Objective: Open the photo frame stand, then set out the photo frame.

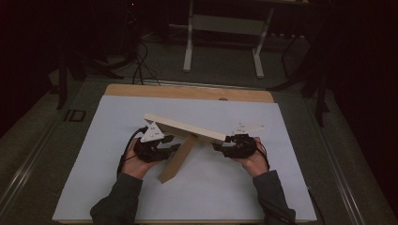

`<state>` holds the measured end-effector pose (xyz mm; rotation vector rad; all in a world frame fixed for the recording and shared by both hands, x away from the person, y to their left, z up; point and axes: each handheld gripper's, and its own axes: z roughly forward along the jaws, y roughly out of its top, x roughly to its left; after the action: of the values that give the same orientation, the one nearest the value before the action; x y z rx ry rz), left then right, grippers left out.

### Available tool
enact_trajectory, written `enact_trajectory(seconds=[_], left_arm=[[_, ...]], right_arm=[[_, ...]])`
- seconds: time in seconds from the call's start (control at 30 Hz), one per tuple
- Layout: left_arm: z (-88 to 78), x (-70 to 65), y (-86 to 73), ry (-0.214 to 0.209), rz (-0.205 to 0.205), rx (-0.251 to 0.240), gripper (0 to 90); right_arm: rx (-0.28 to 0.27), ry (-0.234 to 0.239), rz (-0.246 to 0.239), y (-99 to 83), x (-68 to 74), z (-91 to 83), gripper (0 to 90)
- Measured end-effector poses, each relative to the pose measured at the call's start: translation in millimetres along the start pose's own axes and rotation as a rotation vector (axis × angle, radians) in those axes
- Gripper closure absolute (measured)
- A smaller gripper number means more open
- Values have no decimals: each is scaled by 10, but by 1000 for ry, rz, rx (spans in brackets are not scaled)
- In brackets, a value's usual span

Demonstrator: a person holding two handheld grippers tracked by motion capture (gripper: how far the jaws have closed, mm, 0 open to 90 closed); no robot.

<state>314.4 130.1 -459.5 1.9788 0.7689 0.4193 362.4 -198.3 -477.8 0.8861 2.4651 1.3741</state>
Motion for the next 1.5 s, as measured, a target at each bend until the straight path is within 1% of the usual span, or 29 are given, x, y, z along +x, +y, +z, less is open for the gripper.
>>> enact_trajectory(seconds=[0.13, 0.37, 0.43, 0.77, 0.9, 0.93, 1.03, 1.1, 1.17, 1.3, 1.37, 1.47, 1.5], left_arm=[[-28, 29, 2, 28, -18, -15, 577], [-46, 66, -6, 54, -41, -19, 576], [-55, 83, -11, 61, -56, -21, 575], [-114, 164, -26, 95, -113, -44, 581], [-133, 183, -30, 112, -128, -47, 582], [-136, 184, -29, 115, -131, -48, 582], [-142, 179, -22, 121, -139, -55, 584], [-141, 176, -17, 124, -141, -57, 589], [-141, 178, -15, 129, -143, -56, 595], [-154, 196, -12, 140, -152, -58, 618], [-159, 201, -10, 145, -155, -58, 635], [-155, 212, -7, 147, -163, -62, 663], [-153, 219, -5, 145, -170, -62, 671]], right_arm=[[1, 4, 2, -9, -14, -2, 489], [-1, 7, 4, -9, -16, -6, 488], [-2, 8, 4, -7, -14, -13, 487], [-4, 39, 4, -10, -33, -21, 445], [2, 44, 3, -10, -34, -18, 424], [7, 37, 3, -11, -32, -14, 401], [42, 18, -9, -37, -45, 11, 381], [60, 23, 1, -59, -70, 24, 380], [70, 24, 8, -76, -92, 29, 385], [97, 14, 2, -109, -135, 20, 406], [115, 17, 5, -118, -152, 7, 422], [124, 18, 5, -119, -175, -19, 440], [127, 11, 7, -119, -183, -27, 440]])
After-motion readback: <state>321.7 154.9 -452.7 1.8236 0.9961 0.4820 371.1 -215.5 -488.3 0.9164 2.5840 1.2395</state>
